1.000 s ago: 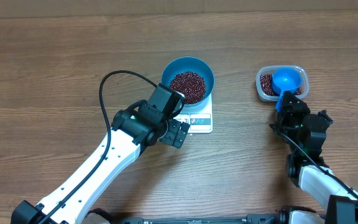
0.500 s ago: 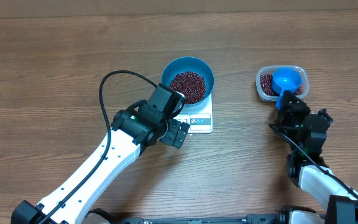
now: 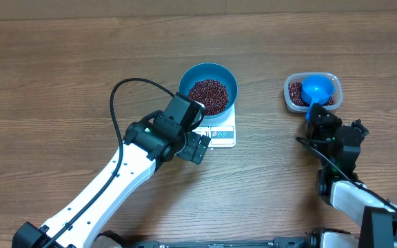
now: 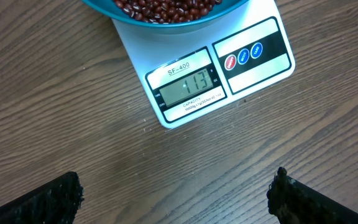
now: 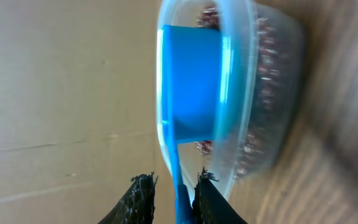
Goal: Scoop item into bowl and weigh 150g on scale
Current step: 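Regrasp the scoop handle with the right gripper from the front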
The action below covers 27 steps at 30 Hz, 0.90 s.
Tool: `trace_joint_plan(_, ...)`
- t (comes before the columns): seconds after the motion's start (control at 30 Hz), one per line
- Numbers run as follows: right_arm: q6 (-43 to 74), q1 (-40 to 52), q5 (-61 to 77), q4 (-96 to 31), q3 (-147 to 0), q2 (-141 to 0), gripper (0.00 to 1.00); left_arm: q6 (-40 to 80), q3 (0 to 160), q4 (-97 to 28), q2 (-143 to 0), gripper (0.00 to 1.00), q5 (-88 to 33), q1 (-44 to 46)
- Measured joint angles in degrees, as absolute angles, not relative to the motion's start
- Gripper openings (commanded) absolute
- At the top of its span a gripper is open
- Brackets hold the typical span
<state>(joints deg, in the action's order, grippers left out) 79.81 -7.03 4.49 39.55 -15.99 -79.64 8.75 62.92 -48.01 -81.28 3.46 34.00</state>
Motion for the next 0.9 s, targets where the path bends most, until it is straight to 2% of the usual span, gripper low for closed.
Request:
trace_joint_plan(0.37,79.5,-7.0,4.2,42.4,-16.0,-81.3,0.17,8.8,62.9,-48.0,-81.3,1.0,3.5,34.0)
trace_joint_plan(0.5,79.2,-7.0,4.1,42.4,-16.0,-82.5,0.22,8.8,62.9,-48.0,-81.3,1.0,3.5,34.0)
trace_joint_plan(0.7,77.7,-7.0,5.6,42.4,-17.4,-85.6,0.23,8.8,62.9,-48.0,-81.3,1.0,3.5,34.0)
trace_joint_plan(0.9,75.5,-7.0,7.2,42.3,-19.4,-85.9,0.11,8.8,62.9,-48.0,-81.3,1.0,3.5,34.0)
